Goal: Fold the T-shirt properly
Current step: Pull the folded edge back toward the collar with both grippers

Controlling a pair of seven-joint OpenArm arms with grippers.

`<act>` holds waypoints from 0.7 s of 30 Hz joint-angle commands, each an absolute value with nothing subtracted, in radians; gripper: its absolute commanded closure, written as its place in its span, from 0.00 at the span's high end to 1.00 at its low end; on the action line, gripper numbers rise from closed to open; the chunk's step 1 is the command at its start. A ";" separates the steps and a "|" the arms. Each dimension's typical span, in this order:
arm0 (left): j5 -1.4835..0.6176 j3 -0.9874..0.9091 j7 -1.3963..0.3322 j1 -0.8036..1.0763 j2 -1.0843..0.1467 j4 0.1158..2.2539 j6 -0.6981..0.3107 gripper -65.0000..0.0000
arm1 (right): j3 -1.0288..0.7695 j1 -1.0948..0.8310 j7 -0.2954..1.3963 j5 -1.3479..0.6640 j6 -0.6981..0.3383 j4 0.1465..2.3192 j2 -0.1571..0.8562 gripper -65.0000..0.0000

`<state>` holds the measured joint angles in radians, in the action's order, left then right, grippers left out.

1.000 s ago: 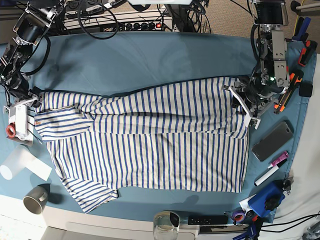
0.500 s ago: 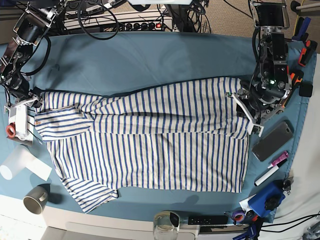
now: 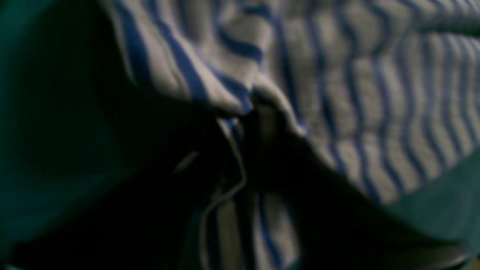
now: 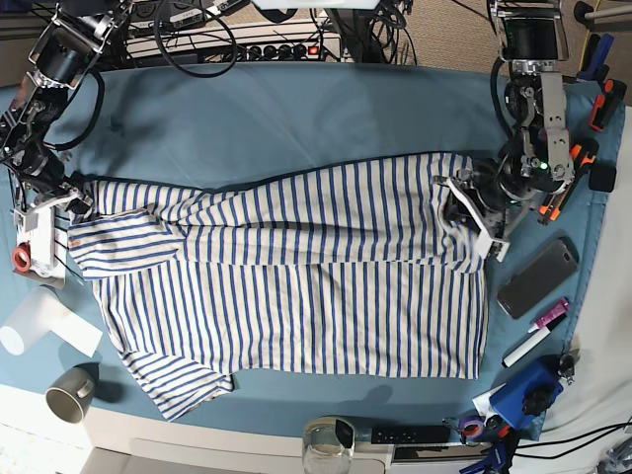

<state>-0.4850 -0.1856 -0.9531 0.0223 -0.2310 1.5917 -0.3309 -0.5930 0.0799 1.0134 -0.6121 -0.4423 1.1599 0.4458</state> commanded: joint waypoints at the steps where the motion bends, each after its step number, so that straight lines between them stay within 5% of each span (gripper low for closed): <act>1: -0.484 -0.179 -1.017 0.031 -0.228 1.589 -0.342 0.00 | -0.590 0.083 1.048 -0.606 -0.449 1.163 0.457 0.13; 3: -0.484 -0.179 -1.014 0.030 -0.233 1.590 -0.342 0.00 | -0.590 0.083 1.052 -0.606 -0.449 1.163 0.458 0.00; 14: -0.525 -0.251 -1.084 0.030 -0.238 1.625 -0.338 0.00 | -0.610 0.083 1.063 -0.612 -0.469 1.165 0.465 0.00; 21: -0.595 -0.285 -1.076 0.033 -0.238 1.633 -0.449 0.00 | -0.611 0.083 1.073 -0.610 -0.475 1.165 0.465 0.00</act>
